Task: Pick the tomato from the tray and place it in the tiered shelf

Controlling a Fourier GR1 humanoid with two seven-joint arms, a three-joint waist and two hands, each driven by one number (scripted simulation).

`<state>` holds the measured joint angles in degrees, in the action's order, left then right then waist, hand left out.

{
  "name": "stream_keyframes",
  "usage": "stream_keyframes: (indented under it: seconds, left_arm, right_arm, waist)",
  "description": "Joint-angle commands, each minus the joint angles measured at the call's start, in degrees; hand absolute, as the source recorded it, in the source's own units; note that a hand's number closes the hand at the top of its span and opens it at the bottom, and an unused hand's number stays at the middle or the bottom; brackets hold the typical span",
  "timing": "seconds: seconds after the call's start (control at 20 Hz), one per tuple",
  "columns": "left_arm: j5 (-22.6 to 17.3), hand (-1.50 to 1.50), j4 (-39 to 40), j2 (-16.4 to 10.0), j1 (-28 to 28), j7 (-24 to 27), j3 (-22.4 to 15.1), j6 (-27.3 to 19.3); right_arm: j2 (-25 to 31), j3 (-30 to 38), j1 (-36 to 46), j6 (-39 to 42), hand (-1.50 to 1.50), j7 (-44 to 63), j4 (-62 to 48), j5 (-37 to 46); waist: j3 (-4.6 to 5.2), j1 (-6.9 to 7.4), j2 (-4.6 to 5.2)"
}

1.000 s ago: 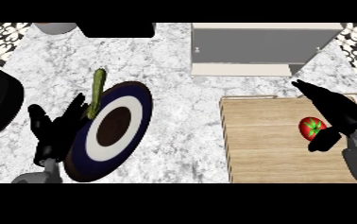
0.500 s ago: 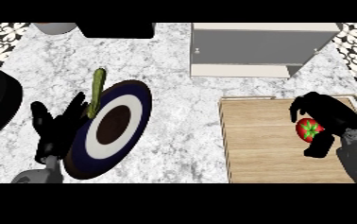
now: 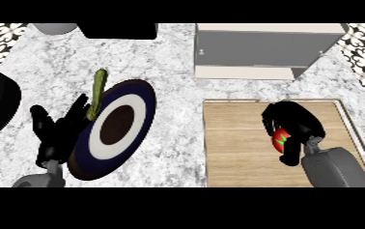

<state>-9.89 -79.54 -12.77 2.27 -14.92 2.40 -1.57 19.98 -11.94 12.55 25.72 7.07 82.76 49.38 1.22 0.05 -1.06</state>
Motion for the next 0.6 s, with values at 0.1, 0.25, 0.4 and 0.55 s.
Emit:
stream_keyframes:
  seconds: [0.1,0.25,0.4,0.55]
  left_arm:
    - [0.7,0.00,1.1,0.8,-0.3,-2.6,-1.5,-0.3]
    - [-1.2,0.00,1.6,-0.6,0.0,-2.7,0.6,1.2]
    - [1.2,0.00,2.1,0.8,0.5,-1.8,-0.5,-1.3]
    - [1.0,0.00,1.9,1.6,-1.9,-0.7,-0.8,-0.8]
  right_arm:
    - [-19.3,-5.6,4.0,-4.6,1.50,17.0,4.9,-2.5]
    - [-19.6,-6.8,5.0,-9.6,1.50,21.2,13.4,-5.7]
    - [-19.8,-11.5,7.2,-13.7,1.50,29.3,21.6,-5.0]
    - [-19.9,-13.6,10.6,-12.0,1.50,38.5,30.0,-1.2]
  waist:
    - [-1.17,0.84,0.93]
    - [-1.15,0.09,0.64]
    - [-1.15,-0.39,0.62]
    - [-1.13,-0.53,0.53]
